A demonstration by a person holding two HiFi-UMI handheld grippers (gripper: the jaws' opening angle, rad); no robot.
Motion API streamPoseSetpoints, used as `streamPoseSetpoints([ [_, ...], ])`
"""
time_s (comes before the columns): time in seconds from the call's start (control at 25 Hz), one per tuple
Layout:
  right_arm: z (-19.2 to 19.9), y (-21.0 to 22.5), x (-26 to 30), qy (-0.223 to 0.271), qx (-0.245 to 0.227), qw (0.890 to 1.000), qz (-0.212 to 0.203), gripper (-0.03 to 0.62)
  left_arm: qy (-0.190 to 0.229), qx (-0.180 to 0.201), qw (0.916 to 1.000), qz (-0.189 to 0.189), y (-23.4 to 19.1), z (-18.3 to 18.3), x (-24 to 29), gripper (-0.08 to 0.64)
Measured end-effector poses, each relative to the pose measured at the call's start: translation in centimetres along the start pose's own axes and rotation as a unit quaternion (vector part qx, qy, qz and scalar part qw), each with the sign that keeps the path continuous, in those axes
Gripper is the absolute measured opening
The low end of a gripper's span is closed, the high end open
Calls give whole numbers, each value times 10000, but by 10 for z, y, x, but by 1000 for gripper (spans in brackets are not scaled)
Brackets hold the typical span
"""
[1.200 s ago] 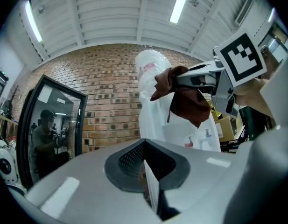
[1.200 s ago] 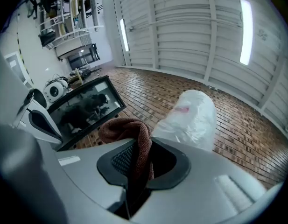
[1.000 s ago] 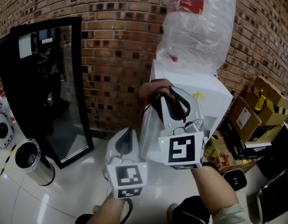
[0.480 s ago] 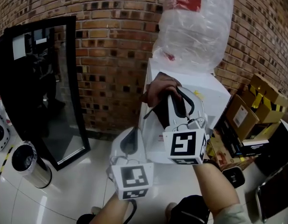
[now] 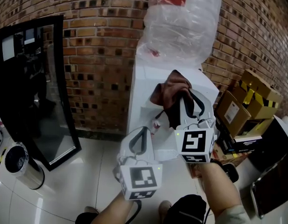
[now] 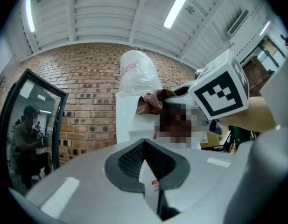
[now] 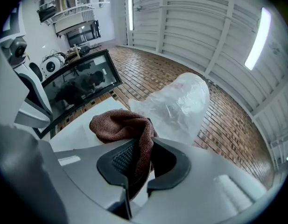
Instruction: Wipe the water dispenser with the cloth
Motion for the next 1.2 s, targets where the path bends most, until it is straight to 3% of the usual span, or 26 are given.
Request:
streamPoseSetpoints([
  [0.76, 85, 75, -42, -813, 412, 9943, 552, 71, -39, -199, 9987, 464, 76, -1, 3, 0],
  [0.92, 108, 86, -46, -998, 703, 9908, 578, 71, -55, -198, 9985, 513, 86, 0, 3, 0],
  [1.2, 121, 90, -47, -1148, 804, 9889, 503, 71, -126, -124, 9984, 535, 94, 2, 0, 0],
])
Point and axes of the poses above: the fingertips, and each gripper's own axes: x forward along the fingers, y to its right, z out of its underside, the point moved 6 cm from there along -x, backward along the fingers, and after that the axes turned 11 degrees about -z, right-handed, at the moved point
